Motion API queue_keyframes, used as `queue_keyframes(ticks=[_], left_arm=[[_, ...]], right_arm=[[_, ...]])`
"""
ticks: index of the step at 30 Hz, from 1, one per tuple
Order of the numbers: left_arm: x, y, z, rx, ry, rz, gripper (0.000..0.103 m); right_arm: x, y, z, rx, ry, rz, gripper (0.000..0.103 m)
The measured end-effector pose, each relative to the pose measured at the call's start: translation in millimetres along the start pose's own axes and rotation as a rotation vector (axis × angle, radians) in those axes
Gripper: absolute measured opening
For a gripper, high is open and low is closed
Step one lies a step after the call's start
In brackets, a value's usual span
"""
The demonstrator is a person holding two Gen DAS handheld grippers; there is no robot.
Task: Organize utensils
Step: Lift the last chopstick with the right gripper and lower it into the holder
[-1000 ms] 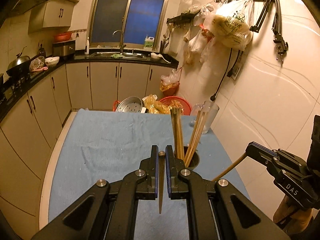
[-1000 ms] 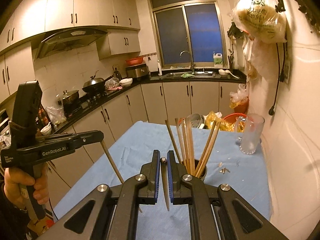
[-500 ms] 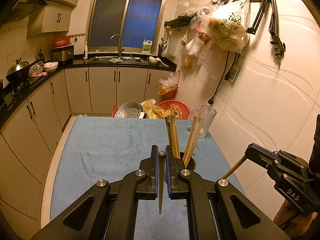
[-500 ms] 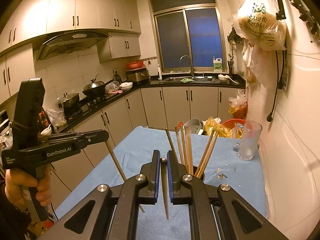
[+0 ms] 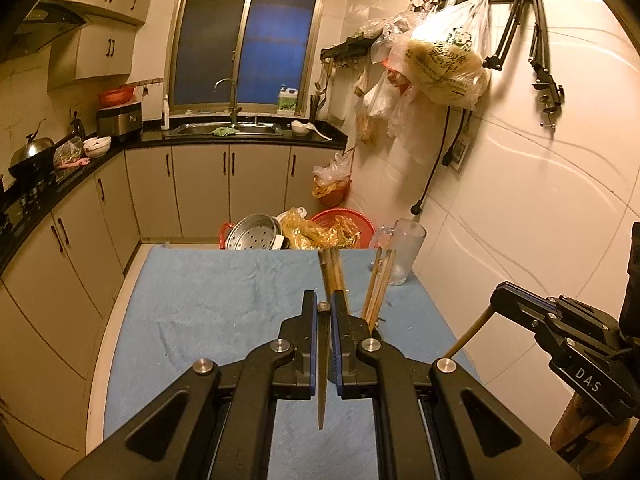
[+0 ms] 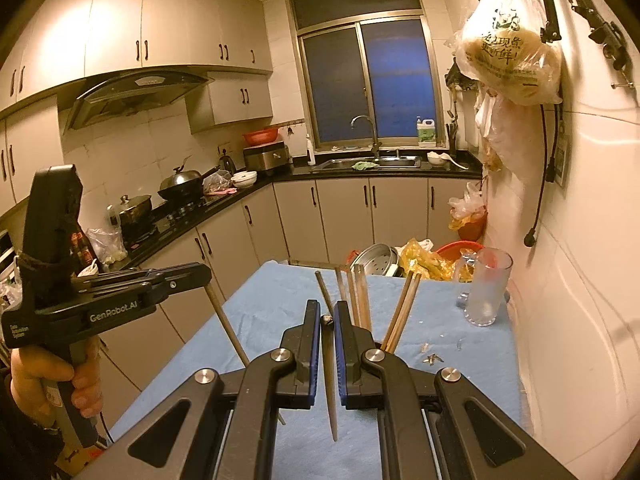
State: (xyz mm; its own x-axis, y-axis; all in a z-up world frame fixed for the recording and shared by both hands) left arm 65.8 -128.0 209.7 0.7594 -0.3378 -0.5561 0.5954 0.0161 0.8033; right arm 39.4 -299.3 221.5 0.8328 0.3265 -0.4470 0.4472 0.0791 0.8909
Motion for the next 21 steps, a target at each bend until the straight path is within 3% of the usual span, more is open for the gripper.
queue_keyframes(ticks=[21], left_arm=[[3.7, 34.0, 36.3, 0.049, -0.016, 0.045, 0.007]], right_arm=[[-6.0, 22.1, 18.5, 0.010, -0.046, 0.022, 0.008]])
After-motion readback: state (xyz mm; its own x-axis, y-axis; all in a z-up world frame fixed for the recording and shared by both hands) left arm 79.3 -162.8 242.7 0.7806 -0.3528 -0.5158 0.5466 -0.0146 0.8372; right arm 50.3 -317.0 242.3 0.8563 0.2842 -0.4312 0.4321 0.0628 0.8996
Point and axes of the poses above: each gripper's, at about its wrist camera, not at the fingertips, and x roughly the way its jaws point, z to its right, y to its top, the point moved 1 cm from there along x, roughly the way its jaws point, and after that the axes turned 1 degree about -x, right-handed, at the moved point
